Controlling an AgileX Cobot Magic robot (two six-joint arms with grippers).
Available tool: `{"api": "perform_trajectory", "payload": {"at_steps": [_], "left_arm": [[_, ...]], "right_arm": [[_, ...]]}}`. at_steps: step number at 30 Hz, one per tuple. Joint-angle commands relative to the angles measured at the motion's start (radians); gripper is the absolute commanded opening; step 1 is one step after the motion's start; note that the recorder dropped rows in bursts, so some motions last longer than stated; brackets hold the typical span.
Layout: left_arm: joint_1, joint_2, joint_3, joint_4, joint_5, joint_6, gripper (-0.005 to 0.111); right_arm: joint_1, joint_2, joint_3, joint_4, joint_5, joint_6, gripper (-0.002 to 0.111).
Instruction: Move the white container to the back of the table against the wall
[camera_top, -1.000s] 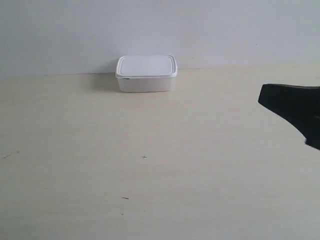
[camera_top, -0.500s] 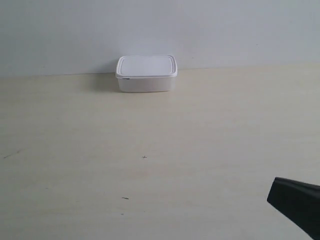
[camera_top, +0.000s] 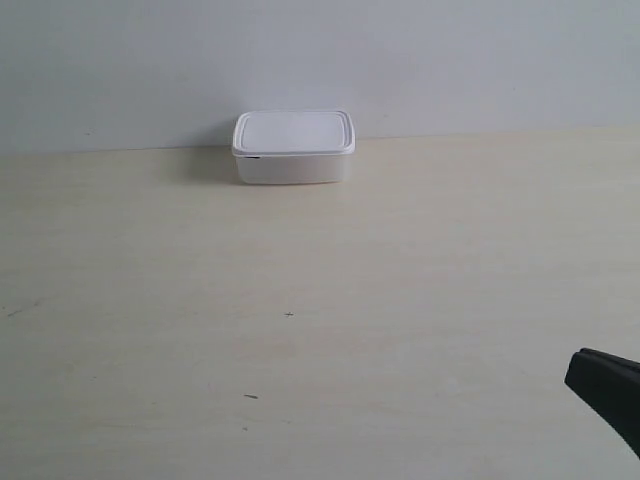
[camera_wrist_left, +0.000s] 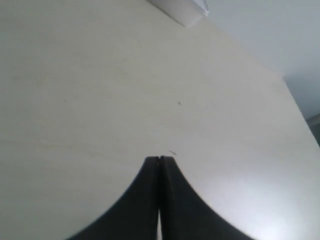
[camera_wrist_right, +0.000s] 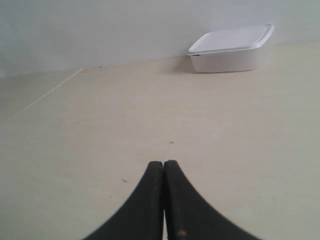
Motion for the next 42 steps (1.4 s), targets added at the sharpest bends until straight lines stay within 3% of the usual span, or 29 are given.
{"api": "perform_trajectory", "payload": {"at_steps": [1,9,34,42], "left_arm": [[0.001,-0.001,-0.001,0.173,-0.068,0.043,0.0],[0.001,-0.001,-0.001,0.201,-0.111,0.093,0.0],[0.001,-0.001,-0.001,0.208,-0.112,0.117,0.0],[0.004,-0.038,-0.001,0.208,-0.113,0.117,0.0]], "right_arm": [[0.002,-0.01,0.005,-0.004,-0.104,-0.015,0.0],[0.002,-0.01,0.005,-0.004,-0.062,0.087,0.0],[0.002,-0.015,0.005,-0.004,-0.055,0.09,0.0],[0.002,-0.25,0.005,-0.004,-0.056,0.09,0.0]]}}
